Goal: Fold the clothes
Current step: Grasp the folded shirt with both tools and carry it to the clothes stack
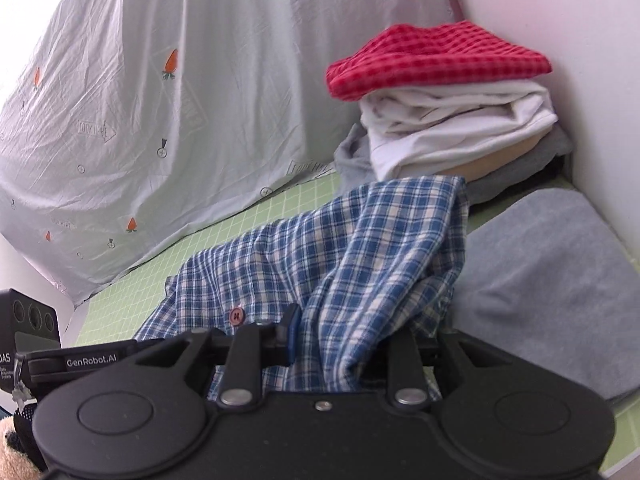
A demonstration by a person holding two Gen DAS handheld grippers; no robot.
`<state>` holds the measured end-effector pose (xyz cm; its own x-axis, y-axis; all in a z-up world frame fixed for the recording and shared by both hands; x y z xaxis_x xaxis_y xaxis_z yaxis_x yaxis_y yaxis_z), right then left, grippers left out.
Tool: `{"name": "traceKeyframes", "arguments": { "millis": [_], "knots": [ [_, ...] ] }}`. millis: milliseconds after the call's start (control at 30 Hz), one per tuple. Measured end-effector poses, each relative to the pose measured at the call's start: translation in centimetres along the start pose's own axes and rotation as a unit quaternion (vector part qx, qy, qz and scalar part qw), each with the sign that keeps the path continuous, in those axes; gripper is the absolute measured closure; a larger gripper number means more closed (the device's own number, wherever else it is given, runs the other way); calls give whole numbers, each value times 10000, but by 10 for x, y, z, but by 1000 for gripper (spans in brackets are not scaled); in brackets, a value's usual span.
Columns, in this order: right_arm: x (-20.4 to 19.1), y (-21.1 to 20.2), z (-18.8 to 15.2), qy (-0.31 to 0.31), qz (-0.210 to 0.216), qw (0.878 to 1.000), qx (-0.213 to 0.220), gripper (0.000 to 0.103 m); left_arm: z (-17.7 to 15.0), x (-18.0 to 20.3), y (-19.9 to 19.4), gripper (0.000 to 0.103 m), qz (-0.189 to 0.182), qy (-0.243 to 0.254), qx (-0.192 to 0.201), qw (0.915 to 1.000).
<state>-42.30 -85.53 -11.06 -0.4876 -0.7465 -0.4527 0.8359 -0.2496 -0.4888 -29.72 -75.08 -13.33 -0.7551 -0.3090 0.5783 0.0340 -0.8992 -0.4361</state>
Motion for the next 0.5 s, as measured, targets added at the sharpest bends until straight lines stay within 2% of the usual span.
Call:
{"name": "traceKeyframes", "arguments": {
  "millis": [67, 167, 233, 300, 333, 400, 467, 500],
  "knots": [
    [26, -12, 23, -34, 50, 9999, 150, 77, 8, 31, 20, 81, -137, 199, 101, 9997],
    [64, -25, 52, -22, 87, 9993, 352, 77, 7, 58, 53, 79, -268, 317, 51, 9991],
    [92, -25, 63, -33, -93, 9991, 403, 69, 1, 71, 77, 73, -298, 378, -61, 9988],
    [125, -16, 61, -50, -459, 9983, 358, 63, -20, 67, 109, 46, -53, 436, -413, 9982],
    [141, -10, 57, -69, -692, 9972, 291, 57, -31, 59, 121, 41, 200, 470, -641, 9966],
    [165, 6, 43, -265, -1249, 9918, 26, 50, -51, 42, 140, 41, 750, 582, -1109, 9893],
    [177, 18, 30, -672, -1734, 9825, -142, 45, -55, 28, 144, 41, 983, 508, -1150, 9872],
    [175, 18, 30, -831, -1878, 9787, 26, 38, -54, 22, 144, 38, 1053, 443, -1109, 9872]
  ]
}}
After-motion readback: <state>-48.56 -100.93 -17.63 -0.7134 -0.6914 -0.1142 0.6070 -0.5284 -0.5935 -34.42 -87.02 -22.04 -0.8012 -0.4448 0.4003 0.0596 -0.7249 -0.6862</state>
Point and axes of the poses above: each gripper's, at about its wrist camera, not at the fingertips, and y roughly the way its jaws point, x to its right, z to its top, the point moved 10 cm from there along y, roughly the way its jaws point, and after that the axes turned 8 degrees about x, right-handed, at the moved point
